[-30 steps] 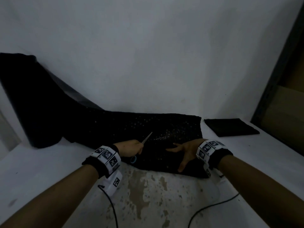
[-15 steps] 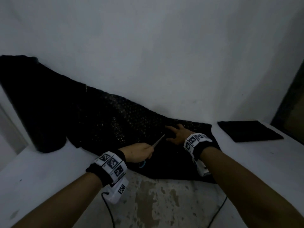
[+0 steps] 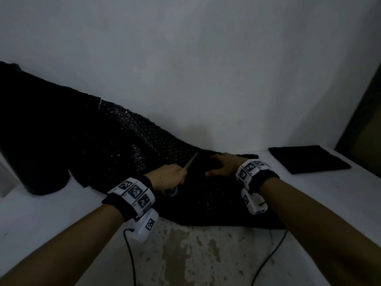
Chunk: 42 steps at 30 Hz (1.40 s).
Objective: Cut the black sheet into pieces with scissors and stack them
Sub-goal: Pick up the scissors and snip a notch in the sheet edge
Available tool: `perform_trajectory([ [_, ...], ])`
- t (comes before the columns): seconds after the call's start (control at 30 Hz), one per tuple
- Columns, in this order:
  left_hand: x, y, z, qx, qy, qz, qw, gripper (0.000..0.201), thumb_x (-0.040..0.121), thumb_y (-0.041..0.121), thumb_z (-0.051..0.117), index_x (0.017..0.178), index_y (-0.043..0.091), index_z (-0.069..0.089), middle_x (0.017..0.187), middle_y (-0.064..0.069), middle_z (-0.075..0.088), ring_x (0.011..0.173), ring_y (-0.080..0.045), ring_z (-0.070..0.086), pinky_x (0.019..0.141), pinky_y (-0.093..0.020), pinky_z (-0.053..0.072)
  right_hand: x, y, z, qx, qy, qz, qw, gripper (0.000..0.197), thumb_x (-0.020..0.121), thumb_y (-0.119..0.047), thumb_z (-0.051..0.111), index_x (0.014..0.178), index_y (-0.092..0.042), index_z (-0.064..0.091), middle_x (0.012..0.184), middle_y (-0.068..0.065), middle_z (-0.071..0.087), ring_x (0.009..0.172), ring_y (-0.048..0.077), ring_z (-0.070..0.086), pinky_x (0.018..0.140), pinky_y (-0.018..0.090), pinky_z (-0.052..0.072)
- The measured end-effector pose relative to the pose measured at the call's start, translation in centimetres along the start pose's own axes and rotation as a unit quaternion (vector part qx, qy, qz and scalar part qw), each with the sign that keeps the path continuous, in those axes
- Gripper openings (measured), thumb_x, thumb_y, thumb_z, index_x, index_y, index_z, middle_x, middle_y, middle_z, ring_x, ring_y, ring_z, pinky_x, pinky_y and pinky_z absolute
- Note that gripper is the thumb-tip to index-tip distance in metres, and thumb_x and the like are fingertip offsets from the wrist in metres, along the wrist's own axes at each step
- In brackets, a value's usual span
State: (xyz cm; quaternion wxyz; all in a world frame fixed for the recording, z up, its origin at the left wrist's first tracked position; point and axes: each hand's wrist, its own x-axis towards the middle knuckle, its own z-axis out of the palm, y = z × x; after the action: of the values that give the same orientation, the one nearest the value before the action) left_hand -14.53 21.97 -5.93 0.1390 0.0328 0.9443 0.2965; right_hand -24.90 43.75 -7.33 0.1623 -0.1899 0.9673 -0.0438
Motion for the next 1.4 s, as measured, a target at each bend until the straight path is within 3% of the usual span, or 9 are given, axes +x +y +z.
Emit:
perform_trajectory([
  [0.07, 0.1, 0.4, -0.3, -0.037, 0.021, -0.007, 0.999, 0.046, 0.105, 0.032, 0.034, 0.076, 0.012, 0.064, 0.091, -0.013, 0.068, 0.07, -0.015, 0.054, 0.058, -0.019, 0.044, -1.8, -0.5, -1.3, 0.027, 0.051, -0.017, 0.998, 0.059, 0.09, -0.06, 0.061, 0.126, -0.014, 0.064, 0.124, 0.012, 0.065, 0.11, 0.029, 0.062, 0.086, 0.033, 0.05],
  [0.2, -0.6, 2.5, 0.0, -0.173, 0.059, -0.024, 0.983, 0.041, 0.1, 0.027, 0.047, 0.078, 0.013, 0.078, 0.089, -0.006, 0.07, 0.076, -0.016, 0.058, 0.065, -0.025, 0.046, -6.0, -1.6, -2.1, 0.238, 0.103, -0.059, 0.964, 0.031, 0.096, -0.039, 0.064, 0.096, -0.009, 0.073, 0.085, 0.006, 0.074, 0.074, 0.016, 0.067, 0.064, 0.027, 0.053],
  [0.4, -3.1, 5.7, 1.9, -0.405, 0.061, -0.035, 0.912, 0.02, 0.098, 0.013, 0.057, 0.104, -0.003, 0.068, 0.083, -0.013, 0.06, 0.075, -0.022, 0.059, 0.069, -0.03, 0.058, -12.2, -4.3, -0.8, 0.453, 0.044, -0.103, 0.884, 0.025, 0.096, -0.019, 0.065, 0.111, 0.001, 0.065, 0.096, 0.016, 0.073, 0.081, 0.018, 0.07, 0.073, 0.03, 0.06],
  [0.5, -3.9, 6.8, 2.5, -0.422, 0.073, -0.028, 0.903, 0.025, 0.097, 0.009, 0.058, 0.11, -0.012, 0.064, 0.094, -0.022, 0.065, 0.087, -0.03, 0.067, 0.081, -0.04, 0.061, -13.5, -4.6, 0.0, 0.427, 0.079, -0.104, 0.895, 0.027, 0.089, -0.021, 0.075, 0.11, -0.006, 0.065, 0.098, 0.015, 0.074, 0.082, 0.017, 0.071, 0.073, 0.029, 0.06],
  [0.9, -6.1, 6.2, 3.4, -0.429, 0.042, -0.08, 0.899, 0.01, 0.093, 0.013, 0.062, 0.096, 0.003, 0.058, 0.07, -0.01, 0.061, 0.05, -0.013, 0.057, 0.05, -0.022, 0.049, -16.3, -3.3, 3.0, 0.296, 0.18, -0.094, 0.933, 0.025, 0.086, -0.036, 0.076, 0.103, -0.022, 0.065, 0.094, -0.004, 0.07, 0.087, 0.014, 0.066, 0.074, 0.025, 0.054],
  [1.03, -6.1, 6.1, 4.4, -0.401, 0.002, -0.076, 0.913, 0.015, 0.096, 0.017, 0.063, 0.1, 0.003, 0.06, 0.075, -0.01, 0.056, 0.052, -0.012, 0.058, 0.05, -0.022, 0.049, -17.0, -3.7, 4.1, 0.255, 0.191, -0.07, 0.945, 0.046, 0.077, -0.035, 0.084, 0.111, -0.017, 0.059, 0.095, -0.002, 0.071, 0.086, 0.012, 0.065, 0.073, 0.027, 0.055],
  [1.2, -6.6, 6.0, 5.4, -0.348, -0.025, -0.013, 0.937, 0.021, 0.098, 0.018, 0.059, 0.098, -0.002, 0.066, 0.082, -0.011, 0.065, 0.07, -0.019, 0.065, 0.065, -0.028, 0.054, -16.5, -2.6, 5.6, 0.288, 0.146, -0.055, 0.945, 0.021, 0.087, -0.025, 0.074, 0.099, -0.007, 0.075, 0.083, 0.002, 0.072, 0.076, 0.011, 0.064, 0.073, 0.027, 0.054],
  [1.3, -6.6, 3.9, 5.5, -0.103, 0.001, 0.052, 0.993, 0.025, 0.096, 0.023, 0.062, 0.111, 0.006, 0.071, 0.1, -0.007, 0.069, 0.089, -0.018, 0.064, 0.077, -0.028, 0.056, -17.0, -1.2, 6.3, 0.422, 0.085, -0.018, 0.903, 0.019, 0.093, -0.014, 0.066, 0.094, 0.003, 0.076, 0.081, 0.007, 0.073, 0.067, 0.011, 0.059, 0.057, 0.019, 0.048],
  [1.4, -6.5, 1.5, 5.8, 0.148, -0.021, 0.078, 0.986, 0.037, 0.083, 0.034, 0.078, 0.115, 0.019, 0.067, 0.108, 0.003, 0.057, 0.099, -0.014, 0.055, 0.082, -0.025, 0.048, -18.2, -0.1, 6.7, 0.47, 0.061, -0.002, 0.881, 0.021, 0.096, -0.008, 0.061, 0.1, 0.008, 0.073, 0.096, 0.014, 0.077, 0.075, 0.02, 0.058, 0.049, 0.019, 0.043],
])
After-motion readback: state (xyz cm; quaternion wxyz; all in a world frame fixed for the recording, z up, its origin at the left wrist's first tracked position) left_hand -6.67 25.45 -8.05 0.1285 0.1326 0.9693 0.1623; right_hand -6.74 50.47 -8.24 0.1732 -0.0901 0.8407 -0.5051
